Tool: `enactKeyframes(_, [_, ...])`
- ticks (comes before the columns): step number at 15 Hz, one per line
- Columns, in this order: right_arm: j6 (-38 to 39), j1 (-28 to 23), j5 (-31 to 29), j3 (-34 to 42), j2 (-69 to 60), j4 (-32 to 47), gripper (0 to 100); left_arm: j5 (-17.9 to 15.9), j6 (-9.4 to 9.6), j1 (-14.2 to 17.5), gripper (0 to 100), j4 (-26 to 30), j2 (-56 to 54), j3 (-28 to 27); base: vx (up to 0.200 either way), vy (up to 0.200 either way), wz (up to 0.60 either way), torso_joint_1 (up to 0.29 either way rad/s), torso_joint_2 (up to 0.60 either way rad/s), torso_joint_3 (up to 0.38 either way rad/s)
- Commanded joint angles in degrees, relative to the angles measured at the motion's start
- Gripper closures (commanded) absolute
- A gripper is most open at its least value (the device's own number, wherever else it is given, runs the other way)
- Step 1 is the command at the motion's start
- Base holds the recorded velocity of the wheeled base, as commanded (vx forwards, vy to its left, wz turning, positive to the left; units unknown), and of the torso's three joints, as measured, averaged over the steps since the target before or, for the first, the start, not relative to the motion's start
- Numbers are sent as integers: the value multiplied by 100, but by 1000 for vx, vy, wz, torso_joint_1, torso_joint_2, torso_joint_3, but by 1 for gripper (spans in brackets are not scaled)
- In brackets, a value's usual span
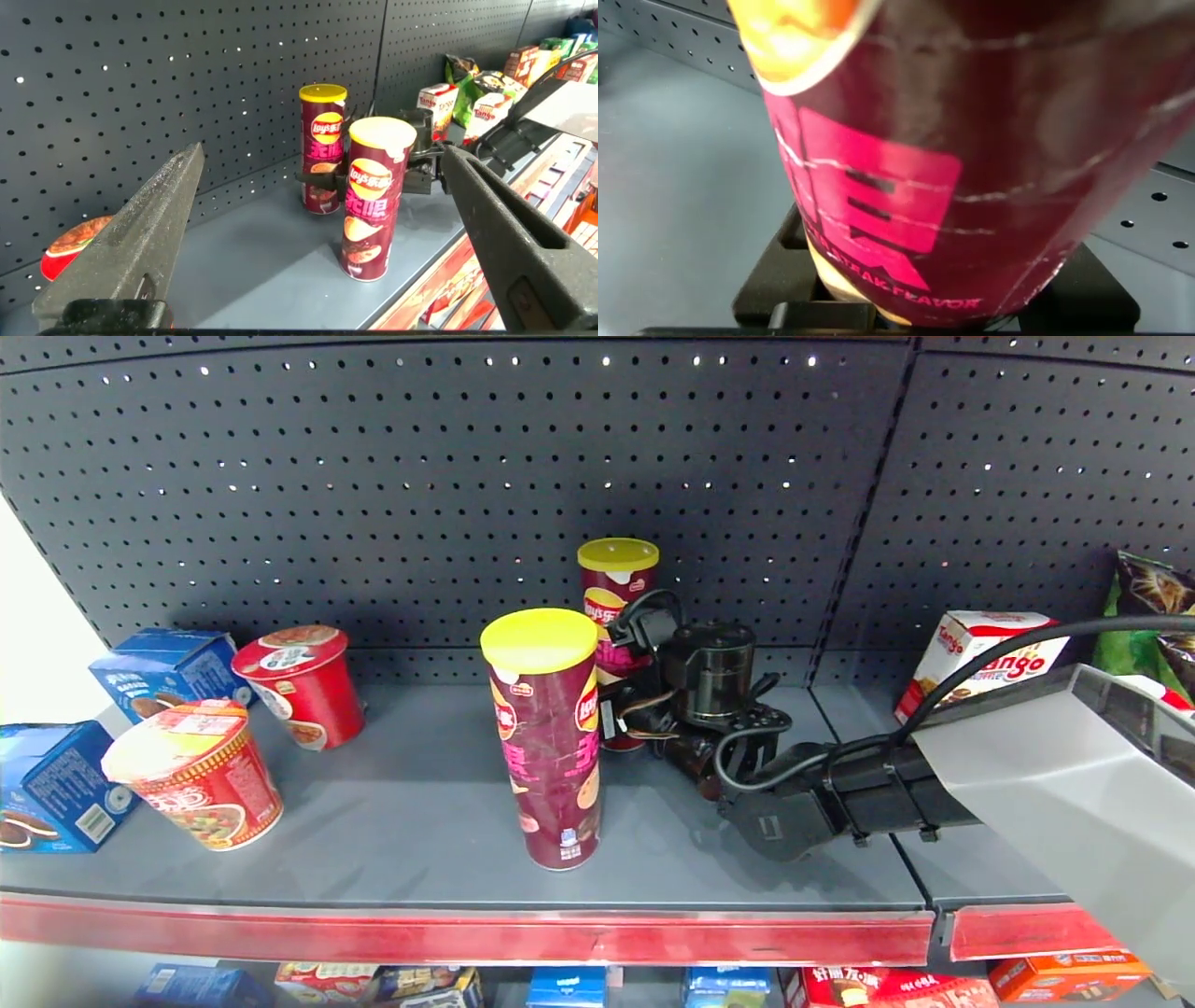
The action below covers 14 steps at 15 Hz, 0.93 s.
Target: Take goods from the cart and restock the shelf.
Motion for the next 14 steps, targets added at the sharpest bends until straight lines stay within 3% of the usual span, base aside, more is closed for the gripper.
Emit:
enactKeyframes(1, [-2,9,-3,-23,31,20,100,1,-2,-3,0,-2,11,3,0,0,0,0,0,0])
enactKeyframes(4, [-2,0,-12,-23,22,11,100,1,-2,-3,0,-2,11,3,0,0,0,0,0,0])
enactKeyframes(5, [-2,0,-65,-31,5,2,0,1,-2,-3,0,-2,11,3,0,0,0,0,0,0])
enactKeyframes(14, [-2,-9,-135,48,-408,55,0,1,-2,-3,0,-2,11,12,0,0,0,0,0,0])
